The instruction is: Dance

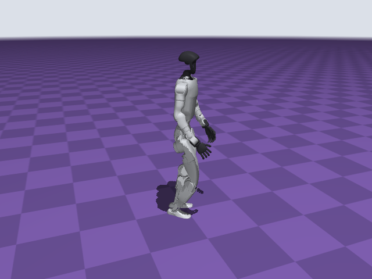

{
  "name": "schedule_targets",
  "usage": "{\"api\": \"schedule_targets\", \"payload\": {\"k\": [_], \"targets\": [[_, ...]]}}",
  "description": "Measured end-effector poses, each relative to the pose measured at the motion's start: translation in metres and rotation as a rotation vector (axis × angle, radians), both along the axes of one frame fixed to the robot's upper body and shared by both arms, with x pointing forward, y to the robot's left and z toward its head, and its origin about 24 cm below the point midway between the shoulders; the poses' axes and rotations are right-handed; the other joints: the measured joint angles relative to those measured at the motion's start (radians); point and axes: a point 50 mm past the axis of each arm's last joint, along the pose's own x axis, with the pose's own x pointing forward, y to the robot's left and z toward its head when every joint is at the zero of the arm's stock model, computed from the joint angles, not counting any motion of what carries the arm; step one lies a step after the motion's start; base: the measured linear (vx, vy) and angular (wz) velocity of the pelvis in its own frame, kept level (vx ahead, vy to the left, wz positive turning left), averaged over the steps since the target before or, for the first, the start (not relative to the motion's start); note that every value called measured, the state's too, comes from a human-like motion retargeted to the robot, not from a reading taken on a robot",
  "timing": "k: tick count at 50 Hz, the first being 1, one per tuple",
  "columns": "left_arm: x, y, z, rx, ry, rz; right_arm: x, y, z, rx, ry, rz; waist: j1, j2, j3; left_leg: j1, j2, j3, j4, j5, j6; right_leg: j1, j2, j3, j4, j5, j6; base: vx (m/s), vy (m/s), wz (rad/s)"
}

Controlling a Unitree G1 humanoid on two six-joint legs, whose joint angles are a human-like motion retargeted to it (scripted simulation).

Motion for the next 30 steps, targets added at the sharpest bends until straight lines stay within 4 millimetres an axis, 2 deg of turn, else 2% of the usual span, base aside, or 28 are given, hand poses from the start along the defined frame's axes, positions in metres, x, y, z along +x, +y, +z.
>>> {"api": "schedule_targets", "payload": {"k": [8, 15, 19, 25, 30], "targets": [[0.049, -0.008, 0.036, -0.018, -0.258, -0.061, -0.024, -0.008, -0.016, -0.055, 0.126, -0.011, 0.027, 0.007, -0.04, -0.086, 0.013, -0.015, 0.09, -0.034, -0.003, -0.02, 0.001, -0.023, -0.028, 0.001, -0.004, 0.0, -0.01, 0.1], [0.055, -0.007, 0.041, -0.002, -0.281, -0.069, -0.038, -0.013, -0.025, -0.07, 0.206, -0.05, 0.047, 0.026, -0.056, -0.119, 0.044, -0.025, 0.152, -0.059, -0.012, 0.007, 0.032, -0.042, -0.086, 0.019, -0.015, 0.0, 0.0, 0.0], [0.041, -0.006, 0.026, 0.016, -0.183, -0.046, -0.042, -0.015, -0.026, -0.069, 0.221, -0.085, 0.048, 0.032, -0.059, -0.125, 0.062, -0.029, 0.177, -0.072, -0.016, 0.029, 0.051, -0.05, -0.117, 0.03, -0.021, 0.0, 0.0, 0.0], [-0.001, 0.003, -0.006, 0.069, 0.052, 0.003, -0.043, -0.02, -0.026, -0.075, 0.216, -0.111, 0.043, 0.035, -0.06, -0.123, 0.085, -0.031, 0.205, -0.087, -0.023, 0.062, 0.076, -0.058, -0.155, 0.044, -0.027, 0.0, 0.0, 0.0], [-0.033, 0.01, -0.021, 0.094, 0.199, 0.057, -0.041, -0.021, -0.024, -0.074, 0.199, -0.103, 0.039, 0.033, -0.056, -0.122, 0.099, -0.033, 0.226, -0.098, -0.026, 0.084, 0.091, -0.063, -0.179, 0.053, -0.029, 0.0, 0.0, 0.0]]}}
